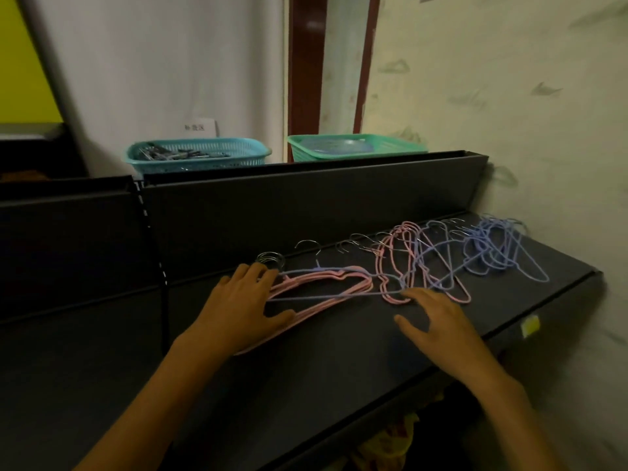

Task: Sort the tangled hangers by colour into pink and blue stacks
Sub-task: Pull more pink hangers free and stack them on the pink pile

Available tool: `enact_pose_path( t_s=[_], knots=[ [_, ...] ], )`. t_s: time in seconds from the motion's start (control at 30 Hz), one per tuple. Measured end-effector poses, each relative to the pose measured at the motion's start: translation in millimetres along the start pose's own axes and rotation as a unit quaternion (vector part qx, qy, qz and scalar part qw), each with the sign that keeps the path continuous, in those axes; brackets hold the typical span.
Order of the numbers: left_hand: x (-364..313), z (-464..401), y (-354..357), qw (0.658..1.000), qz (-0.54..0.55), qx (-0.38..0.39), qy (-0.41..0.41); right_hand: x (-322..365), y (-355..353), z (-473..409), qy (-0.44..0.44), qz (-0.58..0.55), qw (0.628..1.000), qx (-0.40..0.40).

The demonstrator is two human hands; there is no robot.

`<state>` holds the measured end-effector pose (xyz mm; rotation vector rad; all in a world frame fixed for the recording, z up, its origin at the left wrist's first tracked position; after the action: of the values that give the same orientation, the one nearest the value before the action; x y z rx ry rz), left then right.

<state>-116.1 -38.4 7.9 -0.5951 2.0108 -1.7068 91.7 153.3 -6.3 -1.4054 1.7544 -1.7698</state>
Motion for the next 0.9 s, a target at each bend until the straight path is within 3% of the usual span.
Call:
enact_pose_path(
  t_s=[0.4, 0.67, 0.9],
  knots=[
    [-32.3, -45.9, 31.0, 0.989, 0.021, 0.064, -0.135, -29.0, 8.6, -111.4, -0.117, -0.023, 0.991, 0.063],
    [-44.8, -47.1, 36.7, 0.986, 0.040, 0.043, -0.155, -32.4, 6.9, -137.6, -0.158, -0.029, 0.985, 0.068],
    [-40.8, -27.7, 19.0, 0.986, 0.046, -0.039, -0.156, -27.0, -0.8, -144.4, -0.190, -0.066, 0.979, 0.042]
  ],
)
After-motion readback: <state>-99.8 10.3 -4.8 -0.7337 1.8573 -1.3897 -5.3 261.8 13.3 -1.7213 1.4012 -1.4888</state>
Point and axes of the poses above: each hand's wrist, its own z-axis away from the middle knuckle, its own y-axis out of the palm, x = y × z, the point moved 7 cm from there along -z, towards the middle knuckle, and after that the axes turned 1 degree about -z, right-handed, at the moved point
